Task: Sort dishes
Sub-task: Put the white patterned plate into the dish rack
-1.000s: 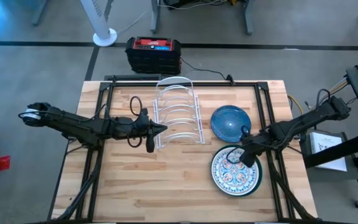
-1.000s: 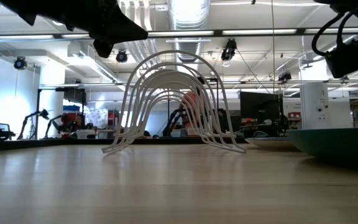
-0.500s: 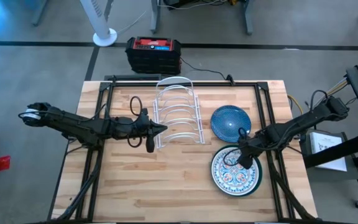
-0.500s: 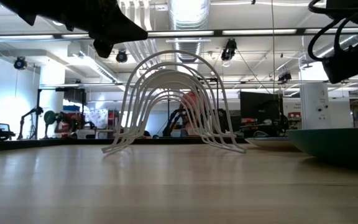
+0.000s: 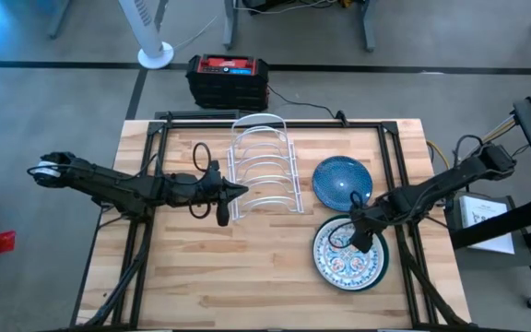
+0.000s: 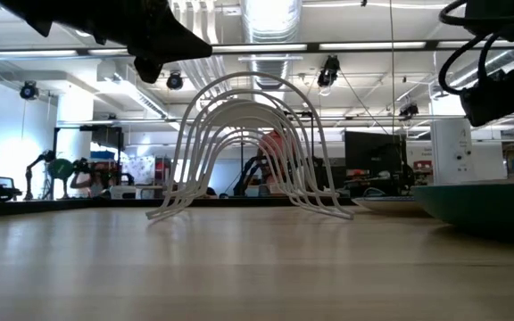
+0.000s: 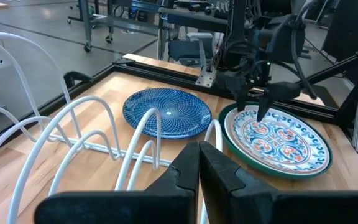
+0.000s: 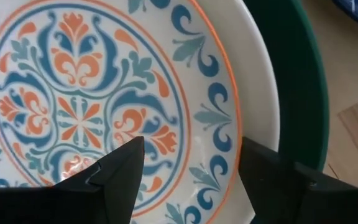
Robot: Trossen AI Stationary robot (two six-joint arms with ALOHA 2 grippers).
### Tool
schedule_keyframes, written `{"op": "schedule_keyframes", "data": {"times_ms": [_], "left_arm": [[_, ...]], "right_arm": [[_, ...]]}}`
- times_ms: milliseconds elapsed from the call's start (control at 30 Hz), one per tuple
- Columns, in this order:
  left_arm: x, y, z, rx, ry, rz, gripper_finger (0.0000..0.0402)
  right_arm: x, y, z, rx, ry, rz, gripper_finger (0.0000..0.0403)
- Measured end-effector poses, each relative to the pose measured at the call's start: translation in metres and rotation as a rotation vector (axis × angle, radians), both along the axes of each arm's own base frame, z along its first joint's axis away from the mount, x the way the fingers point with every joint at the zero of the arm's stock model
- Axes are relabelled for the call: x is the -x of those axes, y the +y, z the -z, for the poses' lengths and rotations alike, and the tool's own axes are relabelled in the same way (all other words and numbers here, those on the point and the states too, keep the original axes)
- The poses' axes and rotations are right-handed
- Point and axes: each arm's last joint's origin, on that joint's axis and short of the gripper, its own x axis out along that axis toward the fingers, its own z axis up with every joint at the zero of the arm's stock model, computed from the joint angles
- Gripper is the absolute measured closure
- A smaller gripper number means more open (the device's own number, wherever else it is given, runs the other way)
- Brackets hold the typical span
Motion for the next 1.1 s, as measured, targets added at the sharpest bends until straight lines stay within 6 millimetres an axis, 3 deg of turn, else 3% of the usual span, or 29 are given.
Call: {"op": "schedule_keyframes", "data": {"times_ms": [567,1100], "left_arm": [[0.0002,0.0001,0.0006,-0.001,0.002,-0.001,0.0401],[0.0002,0.0001,0.0008,-0.001,0.002,-0.001,0.0401]], "right_arm": [[-0.0038,0.0011,0.0074,-0.003,-0.049,-0.025,0.0217],[-0.0058,0.0010,0.0101,0.017,-0.094,-0.035,0.0332]]}}
